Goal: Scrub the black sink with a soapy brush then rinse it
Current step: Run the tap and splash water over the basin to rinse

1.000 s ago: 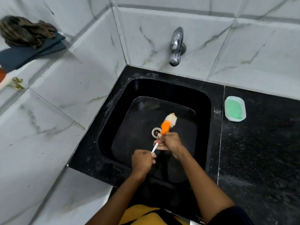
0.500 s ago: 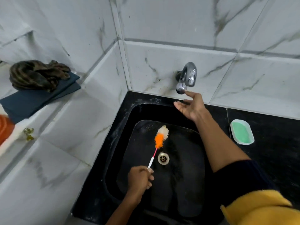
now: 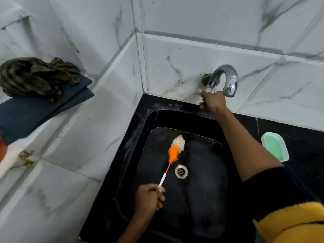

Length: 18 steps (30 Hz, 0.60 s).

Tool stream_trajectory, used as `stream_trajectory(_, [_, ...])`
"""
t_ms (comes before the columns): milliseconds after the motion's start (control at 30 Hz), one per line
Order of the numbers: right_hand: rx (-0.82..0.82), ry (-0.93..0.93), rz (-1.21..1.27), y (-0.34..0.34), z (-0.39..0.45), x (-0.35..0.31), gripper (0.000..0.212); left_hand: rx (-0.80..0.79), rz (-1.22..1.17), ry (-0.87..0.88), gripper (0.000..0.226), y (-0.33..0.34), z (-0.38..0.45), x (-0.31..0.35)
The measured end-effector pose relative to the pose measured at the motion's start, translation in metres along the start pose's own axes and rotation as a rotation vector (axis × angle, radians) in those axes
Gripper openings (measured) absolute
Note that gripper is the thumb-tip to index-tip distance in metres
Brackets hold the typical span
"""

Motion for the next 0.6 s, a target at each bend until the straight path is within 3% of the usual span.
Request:
stream_trajectory(67, [-0.092, 0.061, 0.100, -0.004, -0.006, 0.018, 0.021, 0.017, 0.002, -0.001, 0.018, -0.003, -0.002, -0.005])
stream_trajectory(133, [-0.196, 0.308, 0.261, -0.007, -0.018, 0.049, 0.013, 0.038, -0.008, -0.009, 0.018, -0.006, -0.003, -0.010])
stream_trajectory(200, [-0.238, 0.556, 0.445, -0.007, -0.032, 0.078, 0.020, 0.058, -0.011, -0.014, 0.019, -0.009, -0.005, -0.015])
stream_trajectory(367, [-0.094, 0.873, 0.627, -0.003, -0.060, 0.119, 0.034, 0.087, -0.024, -0.014, 0.020, -0.011, -0.012, -0.023])
stream_trajectory(600, [-0.033, 1.056, 0.769, 0.003, -0.079, 0.139, 0.033, 0.129, -0.039, -0.066, 0.021, -0.008, -0.017, -0.034])
Point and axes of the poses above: each hand's wrist, its own z-axis towards the middle knuckle, its own y-axis out of the palm, x = y × z, the point moved 1 cm from there along z, towards the middle knuckle, and after that the axes turned 9 degrees about x, right-handed, at the moved point
